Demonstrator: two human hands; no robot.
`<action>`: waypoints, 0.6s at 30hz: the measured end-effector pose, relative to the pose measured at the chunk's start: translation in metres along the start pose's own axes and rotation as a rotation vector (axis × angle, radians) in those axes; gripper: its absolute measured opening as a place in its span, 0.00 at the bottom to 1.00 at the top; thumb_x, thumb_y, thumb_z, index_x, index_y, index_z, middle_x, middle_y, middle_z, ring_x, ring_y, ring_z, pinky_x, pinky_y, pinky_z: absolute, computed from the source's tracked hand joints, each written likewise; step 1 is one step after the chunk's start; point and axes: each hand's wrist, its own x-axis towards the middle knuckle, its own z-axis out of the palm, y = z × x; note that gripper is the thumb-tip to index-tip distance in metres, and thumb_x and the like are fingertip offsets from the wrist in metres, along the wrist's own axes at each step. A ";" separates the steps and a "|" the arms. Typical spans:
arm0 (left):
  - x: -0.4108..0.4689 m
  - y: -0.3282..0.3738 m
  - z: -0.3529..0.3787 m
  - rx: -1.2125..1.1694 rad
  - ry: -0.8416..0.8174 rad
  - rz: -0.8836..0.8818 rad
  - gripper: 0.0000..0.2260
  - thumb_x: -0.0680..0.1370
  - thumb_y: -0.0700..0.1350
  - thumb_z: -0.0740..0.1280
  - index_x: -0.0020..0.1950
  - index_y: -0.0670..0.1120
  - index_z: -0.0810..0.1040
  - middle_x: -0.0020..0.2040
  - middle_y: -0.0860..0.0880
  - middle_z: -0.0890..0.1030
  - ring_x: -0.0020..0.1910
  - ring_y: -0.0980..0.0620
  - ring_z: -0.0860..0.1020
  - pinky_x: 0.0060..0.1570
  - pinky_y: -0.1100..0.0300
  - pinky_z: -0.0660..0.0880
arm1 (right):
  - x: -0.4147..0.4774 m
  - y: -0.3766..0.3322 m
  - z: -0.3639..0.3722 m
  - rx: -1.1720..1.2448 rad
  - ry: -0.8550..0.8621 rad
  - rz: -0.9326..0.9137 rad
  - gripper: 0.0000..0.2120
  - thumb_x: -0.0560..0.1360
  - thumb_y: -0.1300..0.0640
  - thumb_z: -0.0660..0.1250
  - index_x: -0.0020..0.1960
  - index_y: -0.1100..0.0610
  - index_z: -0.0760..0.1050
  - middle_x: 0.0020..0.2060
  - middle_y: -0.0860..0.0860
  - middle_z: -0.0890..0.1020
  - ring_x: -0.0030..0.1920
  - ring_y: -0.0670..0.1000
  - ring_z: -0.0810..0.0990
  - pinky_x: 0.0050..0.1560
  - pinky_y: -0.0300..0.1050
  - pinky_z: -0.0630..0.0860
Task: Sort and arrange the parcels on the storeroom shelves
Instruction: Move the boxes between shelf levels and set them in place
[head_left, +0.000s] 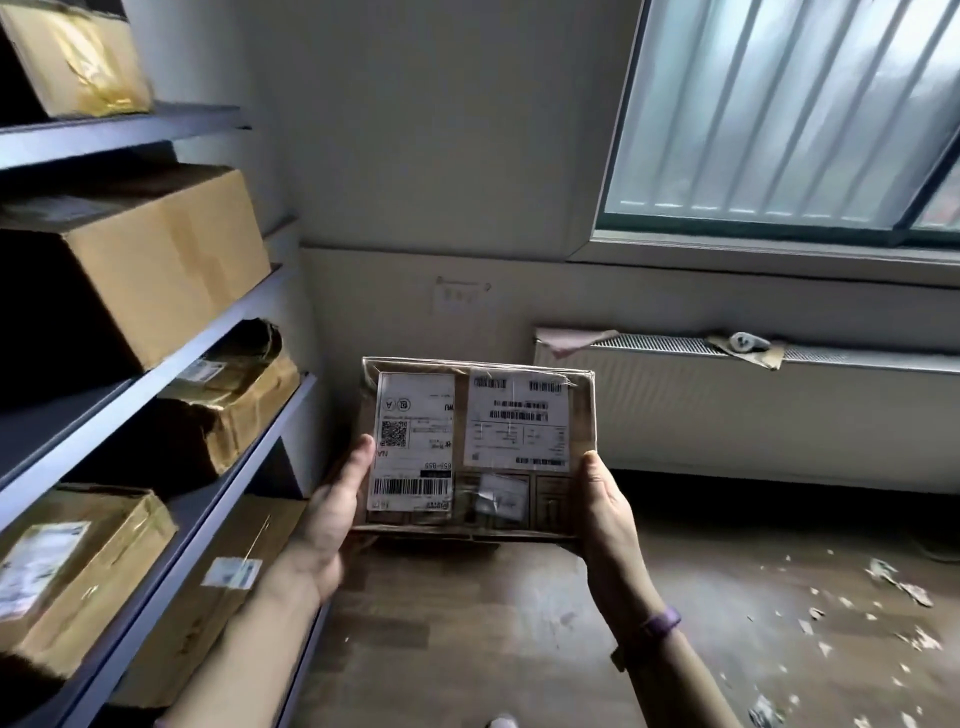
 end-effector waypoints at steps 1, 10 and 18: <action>0.023 0.005 0.010 -0.013 -0.005 -0.014 0.22 0.74 0.63 0.59 0.62 0.55 0.77 0.60 0.56 0.80 0.60 0.55 0.76 0.64 0.54 0.70 | 0.027 0.004 0.000 0.003 -0.011 -0.001 0.22 0.78 0.40 0.56 0.65 0.48 0.76 0.58 0.51 0.83 0.59 0.54 0.82 0.61 0.63 0.76; 0.219 0.050 0.070 -0.059 -0.002 -0.018 0.25 0.72 0.64 0.62 0.64 0.53 0.77 0.57 0.55 0.83 0.56 0.57 0.80 0.51 0.60 0.73 | 0.248 0.010 0.007 -0.044 -0.088 -0.074 0.21 0.82 0.44 0.52 0.66 0.52 0.75 0.60 0.51 0.82 0.62 0.52 0.80 0.62 0.51 0.76; 0.366 0.057 0.085 -0.107 -0.023 -0.104 0.23 0.76 0.62 0.61 0.65 0.52 0.77 0.58 0.50 0.83 0.59 0.48 0.80 0.64 0.48 0.72 | 0.389 0.042 0.026 -0.090 -0.046 -0.044 0.22 0.81 0.43 0.54 0.67 0.53 0.74 0.59 0.49 0.83 0.61 0.49 0.81 0.64 0.51 0.75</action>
